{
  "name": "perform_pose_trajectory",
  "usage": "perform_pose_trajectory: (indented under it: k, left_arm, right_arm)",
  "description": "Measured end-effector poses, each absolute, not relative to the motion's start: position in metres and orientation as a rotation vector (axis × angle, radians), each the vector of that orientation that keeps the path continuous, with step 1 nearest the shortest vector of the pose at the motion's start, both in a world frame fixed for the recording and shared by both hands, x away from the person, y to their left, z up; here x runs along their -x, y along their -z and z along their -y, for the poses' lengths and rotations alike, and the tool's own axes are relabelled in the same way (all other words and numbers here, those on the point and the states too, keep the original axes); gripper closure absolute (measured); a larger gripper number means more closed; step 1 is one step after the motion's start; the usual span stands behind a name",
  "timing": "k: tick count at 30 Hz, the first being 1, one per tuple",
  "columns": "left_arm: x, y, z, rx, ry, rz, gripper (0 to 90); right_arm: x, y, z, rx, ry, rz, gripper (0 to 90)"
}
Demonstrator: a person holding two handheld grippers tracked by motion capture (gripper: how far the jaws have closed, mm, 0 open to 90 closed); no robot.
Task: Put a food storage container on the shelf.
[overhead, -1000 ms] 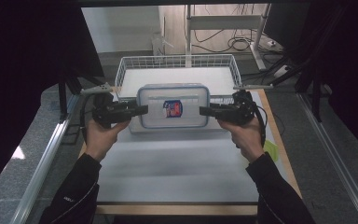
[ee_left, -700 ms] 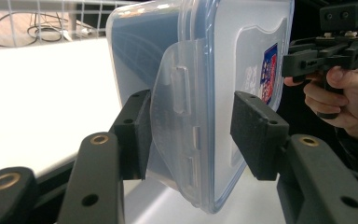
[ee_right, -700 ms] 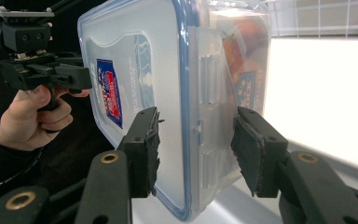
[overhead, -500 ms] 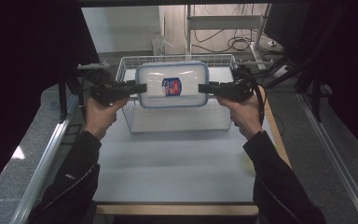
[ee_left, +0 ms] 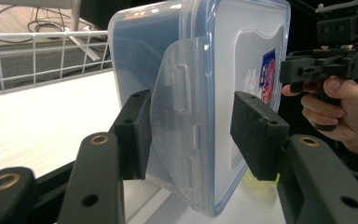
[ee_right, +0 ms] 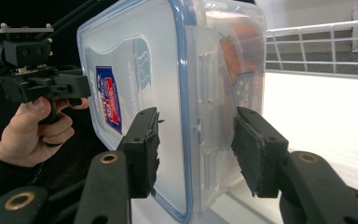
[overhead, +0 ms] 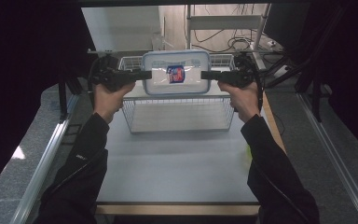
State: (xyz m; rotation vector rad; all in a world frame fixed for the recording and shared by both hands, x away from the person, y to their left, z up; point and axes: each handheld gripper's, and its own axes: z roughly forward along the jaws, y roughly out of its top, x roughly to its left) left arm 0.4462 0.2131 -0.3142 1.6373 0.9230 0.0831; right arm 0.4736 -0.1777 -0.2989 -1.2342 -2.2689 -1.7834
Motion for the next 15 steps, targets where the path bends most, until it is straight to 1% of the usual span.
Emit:
perform_pose_trajectory:
  k: [8,15]
  left_arm:
    - [-0.459,0.322,-0.212,-1.643,-0.062,-0.965,49.0]
    - [-0.461,0.324,-0.211,-1.646,-0.088,-0.939,48.9]
  right_arm:
    - [-0.488,0.309,0.177,1.278,1.765,2.227,51.5]
    - [-0.493,0.316,0.180,1.306,1.784,2.150,50.4]
